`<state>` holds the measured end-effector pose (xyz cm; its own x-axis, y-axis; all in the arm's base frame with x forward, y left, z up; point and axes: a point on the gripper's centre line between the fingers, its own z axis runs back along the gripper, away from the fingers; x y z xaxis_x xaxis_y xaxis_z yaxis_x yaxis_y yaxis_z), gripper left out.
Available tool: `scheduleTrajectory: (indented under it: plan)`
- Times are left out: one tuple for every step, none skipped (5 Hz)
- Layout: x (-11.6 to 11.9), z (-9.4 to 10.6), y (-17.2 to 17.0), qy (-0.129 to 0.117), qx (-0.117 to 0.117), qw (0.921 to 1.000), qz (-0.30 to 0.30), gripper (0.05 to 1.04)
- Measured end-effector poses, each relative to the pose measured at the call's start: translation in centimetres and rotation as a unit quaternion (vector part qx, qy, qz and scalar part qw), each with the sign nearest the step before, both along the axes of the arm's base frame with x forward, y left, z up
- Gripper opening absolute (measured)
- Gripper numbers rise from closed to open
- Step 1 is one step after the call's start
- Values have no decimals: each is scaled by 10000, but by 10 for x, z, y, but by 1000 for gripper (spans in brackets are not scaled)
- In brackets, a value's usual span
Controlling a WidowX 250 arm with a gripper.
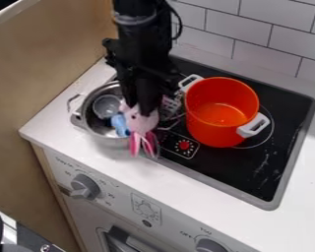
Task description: Toma el conejo de peluche y pon en la cubeta roja
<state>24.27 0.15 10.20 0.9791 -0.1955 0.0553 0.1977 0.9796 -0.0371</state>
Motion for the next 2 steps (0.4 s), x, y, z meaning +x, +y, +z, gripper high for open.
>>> scheduleTrajectory:
  plan:
    - [-6, 5, -3, 78, -83, 9999, -30, 93]
    - [-9, 12, -6, 118, -58, 9999, 20, 55]
